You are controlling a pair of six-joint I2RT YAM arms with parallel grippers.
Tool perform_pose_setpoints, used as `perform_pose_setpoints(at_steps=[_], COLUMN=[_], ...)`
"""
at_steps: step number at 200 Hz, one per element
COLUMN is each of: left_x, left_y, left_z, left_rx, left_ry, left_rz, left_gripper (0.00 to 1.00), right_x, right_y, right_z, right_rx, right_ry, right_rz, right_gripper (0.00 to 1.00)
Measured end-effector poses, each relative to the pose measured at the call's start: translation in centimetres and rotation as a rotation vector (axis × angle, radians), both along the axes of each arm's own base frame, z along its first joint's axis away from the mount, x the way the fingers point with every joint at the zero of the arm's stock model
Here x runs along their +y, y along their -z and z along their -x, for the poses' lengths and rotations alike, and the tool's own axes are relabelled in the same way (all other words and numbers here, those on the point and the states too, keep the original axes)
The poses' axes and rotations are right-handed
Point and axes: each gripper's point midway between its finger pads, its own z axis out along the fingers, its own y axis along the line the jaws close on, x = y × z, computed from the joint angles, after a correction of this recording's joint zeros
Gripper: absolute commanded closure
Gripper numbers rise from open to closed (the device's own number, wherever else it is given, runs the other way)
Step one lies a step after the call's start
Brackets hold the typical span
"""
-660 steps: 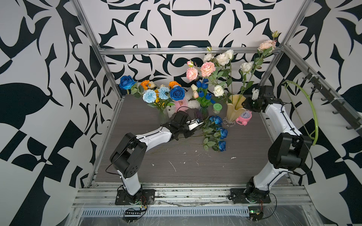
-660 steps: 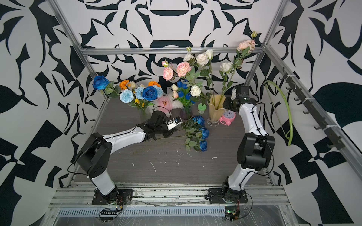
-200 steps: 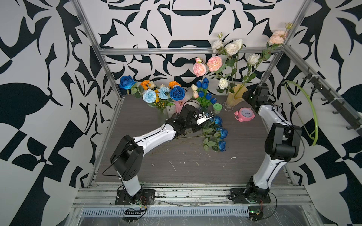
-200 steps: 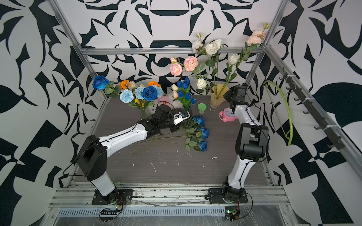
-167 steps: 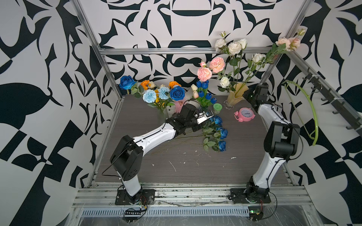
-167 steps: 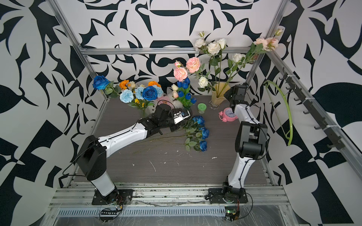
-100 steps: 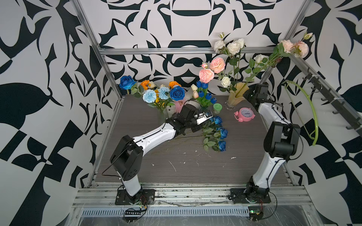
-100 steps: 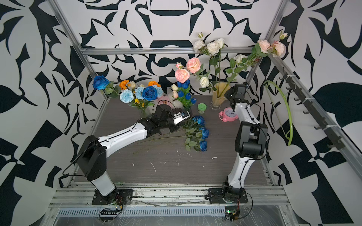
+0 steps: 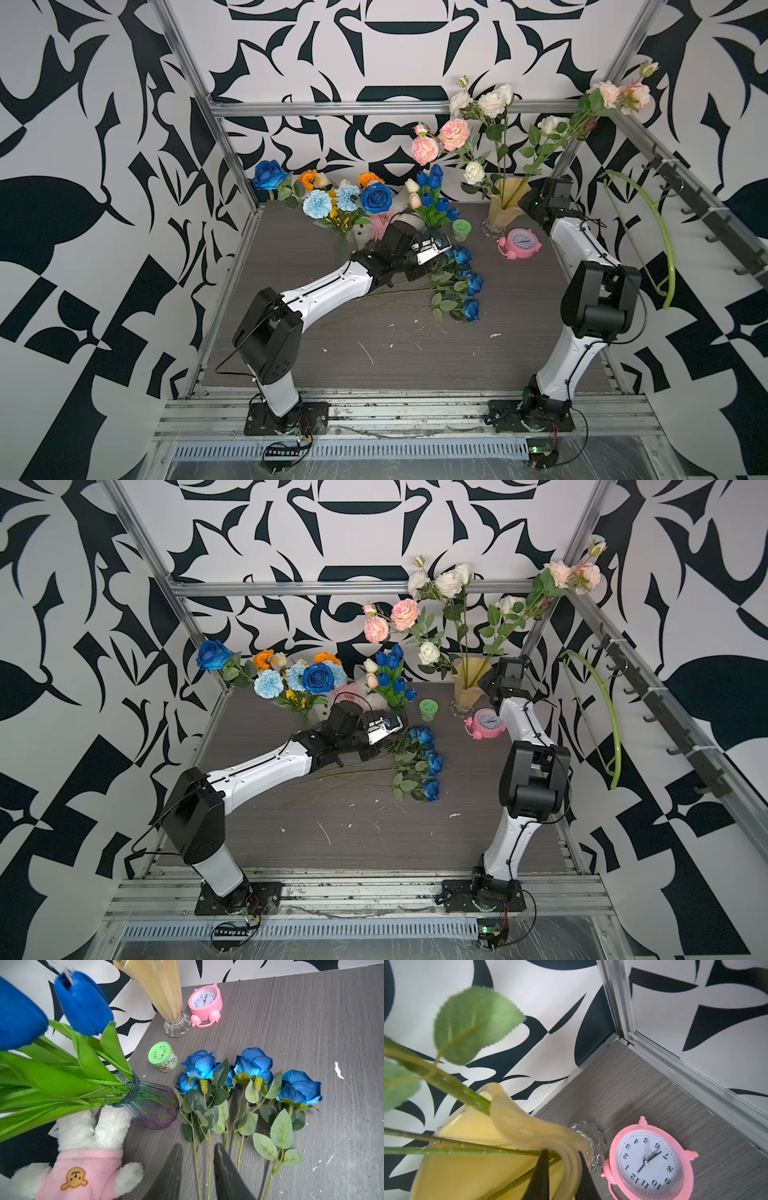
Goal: Pick out blue flowers from the vase
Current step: Move the vase to the center of the board.
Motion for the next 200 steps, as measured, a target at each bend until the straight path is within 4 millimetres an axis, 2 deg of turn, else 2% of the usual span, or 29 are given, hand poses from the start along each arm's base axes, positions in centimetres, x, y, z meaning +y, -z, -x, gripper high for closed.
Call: perform_pose_setpoints(at_steps=[96,148,159,179,200], left_x=[0.2,0.0,0.0,0.0,0.0], left_y=[0.4,-0.2,-0.3,-0.3,-0.2], left_z=[0.2,0.1,0.1,0.1,0.2], left_rx=[0.013,0.008,0.006,0.007,0.01], left_ry=[0.002,0.006,0.006,0.007,0.008], left_rz=[-0.017,-0.008,-0.006,-0.006,-0.008], left_gripper=[0.7,0.7,0.7,0.7,0.7], right_x=[-0.9,-1.0,-1.0,-1.0,-1.0], right_y=[0.3,0.3,0.3,0.3,0.3], right_z=[0.7,0.7,0.7,0.7,0.7], right_rx=[0.016,0.015,0.015,0.015,0.015], right_ry=[0.059,0.062,0.063,0.064,0.065], right_rz=[-0.049,-0.051,-0.051,-0.051,-0.051], right_gripper=[1.0,1.0,0.97,0.98,0.87])
